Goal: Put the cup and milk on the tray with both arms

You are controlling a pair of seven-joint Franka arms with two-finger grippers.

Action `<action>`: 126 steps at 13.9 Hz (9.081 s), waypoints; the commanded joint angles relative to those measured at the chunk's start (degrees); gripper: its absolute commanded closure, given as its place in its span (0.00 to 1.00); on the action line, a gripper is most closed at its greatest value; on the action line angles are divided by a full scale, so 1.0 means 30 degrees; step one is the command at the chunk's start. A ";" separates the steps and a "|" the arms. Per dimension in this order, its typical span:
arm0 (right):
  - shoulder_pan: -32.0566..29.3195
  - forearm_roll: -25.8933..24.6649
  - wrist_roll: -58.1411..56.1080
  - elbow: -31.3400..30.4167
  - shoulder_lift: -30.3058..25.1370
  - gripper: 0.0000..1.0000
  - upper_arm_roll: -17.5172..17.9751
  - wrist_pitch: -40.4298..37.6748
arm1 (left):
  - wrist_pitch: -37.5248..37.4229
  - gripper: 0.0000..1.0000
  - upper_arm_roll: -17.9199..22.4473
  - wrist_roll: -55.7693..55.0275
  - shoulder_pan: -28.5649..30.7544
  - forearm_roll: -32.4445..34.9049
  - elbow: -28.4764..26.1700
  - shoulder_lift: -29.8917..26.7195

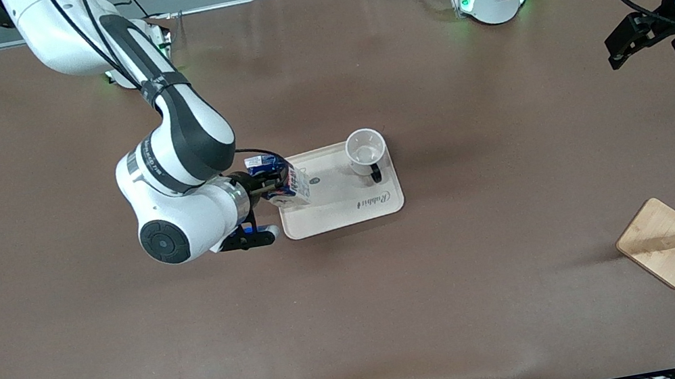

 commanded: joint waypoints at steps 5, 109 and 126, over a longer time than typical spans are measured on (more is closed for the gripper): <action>0.0464 0.0176 -0.0659 0.0608 0.0951 1.00 -0.0126 -0.0324 | -0.0270 0.00 -0.0148 0.0146 0.0070 -0.0339 -0.0095 -0.0189; -1.1396 -0.7295 -1.0444 -0.2087 -1.0180 0.00 -0.1363 -0.1408 | -0.1090 0.00 -0.0236 0.0204 0.0099 -0.0427 -0.0212 -0.1039; -1.1694 -1.0780 -0.5728 -0.2704 -1.1792 0.00 0.1836 -0.0878 | -0.1090 0.00 -0.0265 0.0175 0.0041 -0.0456 0.0345 -0.0892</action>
